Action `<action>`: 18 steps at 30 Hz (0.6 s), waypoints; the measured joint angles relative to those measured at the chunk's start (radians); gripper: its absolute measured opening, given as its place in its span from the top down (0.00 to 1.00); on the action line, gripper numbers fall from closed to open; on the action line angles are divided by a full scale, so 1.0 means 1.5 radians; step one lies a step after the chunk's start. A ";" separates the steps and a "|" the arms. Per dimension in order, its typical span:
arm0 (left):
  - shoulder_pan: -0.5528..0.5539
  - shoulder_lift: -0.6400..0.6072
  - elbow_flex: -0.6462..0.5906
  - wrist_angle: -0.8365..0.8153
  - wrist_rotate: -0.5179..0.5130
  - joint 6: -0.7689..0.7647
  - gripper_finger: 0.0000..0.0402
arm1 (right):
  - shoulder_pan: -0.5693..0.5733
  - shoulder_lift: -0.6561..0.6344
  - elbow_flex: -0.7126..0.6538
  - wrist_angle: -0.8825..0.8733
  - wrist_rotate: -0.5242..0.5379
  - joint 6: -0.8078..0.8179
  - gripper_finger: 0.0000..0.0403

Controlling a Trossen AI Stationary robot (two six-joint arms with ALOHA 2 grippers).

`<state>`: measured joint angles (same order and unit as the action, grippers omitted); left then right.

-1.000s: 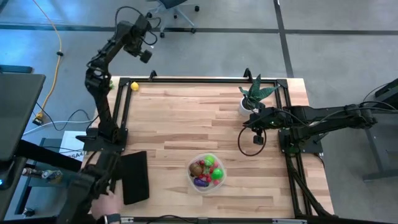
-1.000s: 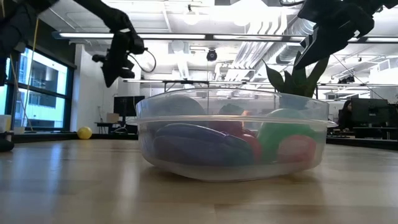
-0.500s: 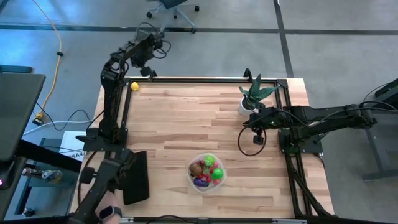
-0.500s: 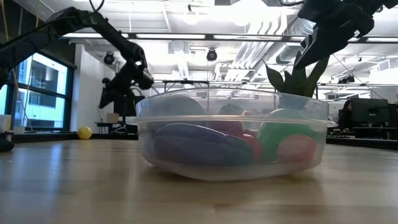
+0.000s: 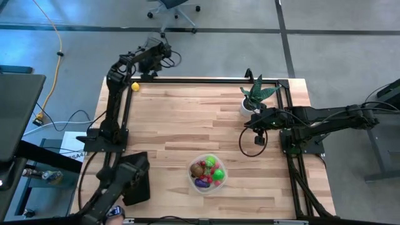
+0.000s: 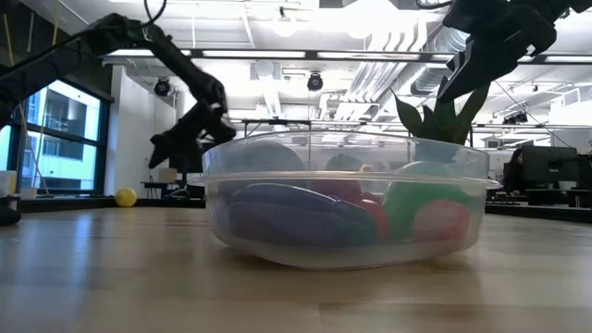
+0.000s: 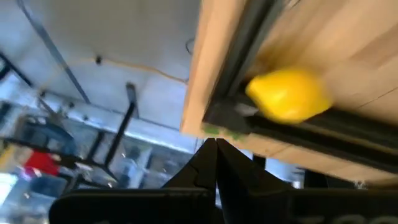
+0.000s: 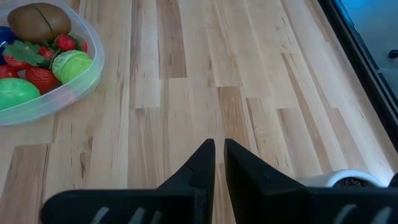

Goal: Pick and placing Produce into tupperware
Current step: Put the yellow lemon into the transparent container

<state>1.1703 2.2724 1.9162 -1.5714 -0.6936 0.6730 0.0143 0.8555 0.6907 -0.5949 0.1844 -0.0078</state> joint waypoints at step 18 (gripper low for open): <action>-0.029 0.042 -0.113 0.001 0.059 -0.113 1.00 | 0.000 0.000 0.000 -0.001 0.000 0.000 0.94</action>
<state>1.1265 2.3356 1.7462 -1.5692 -0.6056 0.5037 0.0147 0.8554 0.6907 -0.5963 0.1844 -0.0079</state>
